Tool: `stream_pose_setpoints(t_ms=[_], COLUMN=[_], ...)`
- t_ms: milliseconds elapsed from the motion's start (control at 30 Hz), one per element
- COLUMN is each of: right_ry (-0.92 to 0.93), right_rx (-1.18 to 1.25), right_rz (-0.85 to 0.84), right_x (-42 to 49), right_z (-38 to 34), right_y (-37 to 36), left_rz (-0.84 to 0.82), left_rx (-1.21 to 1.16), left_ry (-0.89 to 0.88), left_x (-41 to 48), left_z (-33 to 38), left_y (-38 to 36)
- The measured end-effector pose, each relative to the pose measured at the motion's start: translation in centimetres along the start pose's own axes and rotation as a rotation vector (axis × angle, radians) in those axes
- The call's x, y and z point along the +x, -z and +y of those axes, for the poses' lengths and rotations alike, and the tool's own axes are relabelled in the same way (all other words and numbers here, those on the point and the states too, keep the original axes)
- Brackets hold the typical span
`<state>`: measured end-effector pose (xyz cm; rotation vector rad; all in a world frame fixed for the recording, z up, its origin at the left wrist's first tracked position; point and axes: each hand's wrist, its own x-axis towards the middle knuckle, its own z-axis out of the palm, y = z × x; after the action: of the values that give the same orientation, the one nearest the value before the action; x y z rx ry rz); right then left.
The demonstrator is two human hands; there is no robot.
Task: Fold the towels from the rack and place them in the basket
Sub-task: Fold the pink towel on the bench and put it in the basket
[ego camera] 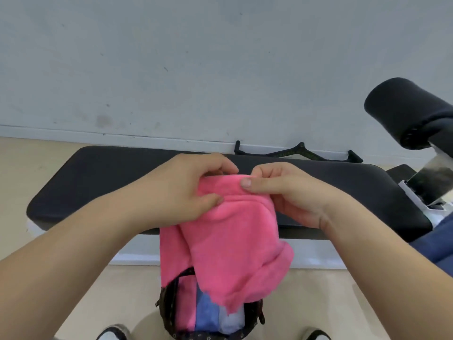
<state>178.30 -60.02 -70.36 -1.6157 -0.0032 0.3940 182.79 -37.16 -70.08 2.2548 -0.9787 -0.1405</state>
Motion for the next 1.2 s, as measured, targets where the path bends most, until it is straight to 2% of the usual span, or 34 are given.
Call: stream_pose_setpoints(t_ms=[33,100,200,300,367,500,600,667,767,867,933,1033,1133,1200], right_ry=[0.001,0.016,0.036,-0.023,-0.048,0.024,0.034,0.089,0.141,0.133,0.098,-0.033,-0.154,-0.177], right_rx=[0.027,0.015,0.000,0.060,0.117,0.318,0.470,0.298,0.020,-0.133,-0.179,-0.313,-0.662,-0.868], right_rz=[0.001,-0.029,-0.042,-0.059,-0.110,-0.181,-0.096,-0.020,-0.015,0.017,0.001,0.002,0.135,0.339], right_x=[0.0,0.0,-0.1,-0.3,-0.4,-0.2,0.1,0.1,-0.3,-0.9,-1.3,-2.1,-2.7,-2.8], right_z=[0.1,0.4,0.8,1.2,1.7,1.7,1.6,1.6,1.3,0.5,0.4,0.3,0.4,1.1], right_y=[0.1,0.0,-0.9,-1.3,-1.4,-1.9,-1.4,-0.6,0.6,1.9,2.7,3.7,5.6,7.2], left_rz=[-0.022,-0.011,0.082,0.137,0.136,0.149,0.158,0.158,0.171,0.165,0.170,0.199,0.210,0.196], left_rx=[0.095,0.113,0.014,-0.158,-0.271,-0.416,-0.482,-0.491,-0.427,-0.194,-0.010,0.111,0.170,0.202], left_ry=[0.003,0.072,0.216,0.276,0.267,0.185,0.138,0.112,0.110,0.137,0.193,0.303,0.396,0.447], left_x=[0.0,0.1,0.2,0.2,-0.1,-0.7,-0.7,-0.7,-0.6,-0.5,-0.4,-0.4,-0.6,-0.7], left_z=[-0.2,-0.4,-0.6,-0.3,0.3,1.3,1.5,1.6,1.1,-0.2,-1.5,-3.3,-4.8,-5.8], left_y=[-0.3,-0.9,-1.2,-0.8,-0.8,-1.6,-1.8,-1.9,-1.8,-1.4,-1.0,-0.2,0.5,0.9])
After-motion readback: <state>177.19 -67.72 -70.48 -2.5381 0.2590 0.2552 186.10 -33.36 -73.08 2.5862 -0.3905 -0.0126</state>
